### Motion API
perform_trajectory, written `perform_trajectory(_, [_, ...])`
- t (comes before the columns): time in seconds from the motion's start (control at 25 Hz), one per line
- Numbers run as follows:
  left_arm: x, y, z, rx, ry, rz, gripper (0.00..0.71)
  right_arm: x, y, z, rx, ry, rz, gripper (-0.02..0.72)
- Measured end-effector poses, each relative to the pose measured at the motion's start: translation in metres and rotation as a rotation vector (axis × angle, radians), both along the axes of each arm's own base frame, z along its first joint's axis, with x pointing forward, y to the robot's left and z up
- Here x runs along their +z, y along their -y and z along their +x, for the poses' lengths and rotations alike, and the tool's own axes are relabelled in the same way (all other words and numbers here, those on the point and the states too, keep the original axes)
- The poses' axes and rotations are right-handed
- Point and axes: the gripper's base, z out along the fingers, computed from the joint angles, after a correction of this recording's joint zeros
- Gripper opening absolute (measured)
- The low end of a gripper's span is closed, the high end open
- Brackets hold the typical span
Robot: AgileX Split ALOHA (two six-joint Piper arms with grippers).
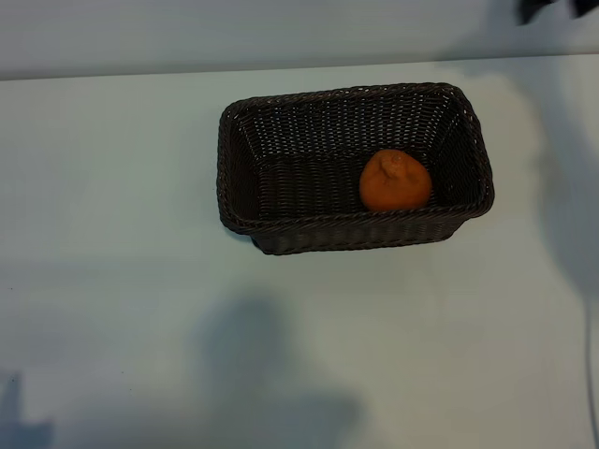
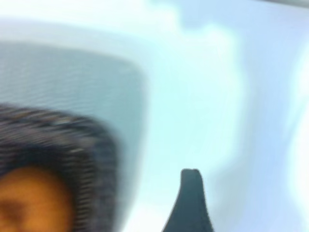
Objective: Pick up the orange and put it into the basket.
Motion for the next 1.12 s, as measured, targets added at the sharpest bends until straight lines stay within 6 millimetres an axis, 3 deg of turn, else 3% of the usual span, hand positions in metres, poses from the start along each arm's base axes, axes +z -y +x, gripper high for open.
perform_trajectory(0.12, [0.0,0.0,0.0,0.0,0.0,0.0,0.594,0.0,0.044,-0.004,-0.089,0.0,-0.007,0.561])
perform_trajectory(0.24, [0.0,0.0,0.0,0.0,0.0,0.0,0.594,0.002,0.064,-0.009,-0.132,0.0,-0.003,0.561])
perform_trajectory(0.6, [0.0,0.0,0.0,0.0,0.0,0.0,0.594,0.03,0.061,-0.026,-0.127,0.053,0.001,0.56])
perform_trajectory(0.88, [0.0,0.0,0.0,0.0,0.0,0.0,0.594,0.07,0.053,-0.086,-0.122,0.094,-0.022,0.56])
perform_trajectory(1.12, [0.0,0.0,0.0,0.0,0.0,0.0,0.594,0.119,0.038,-0.161,-0.121,0.218,-0.039,0.56])
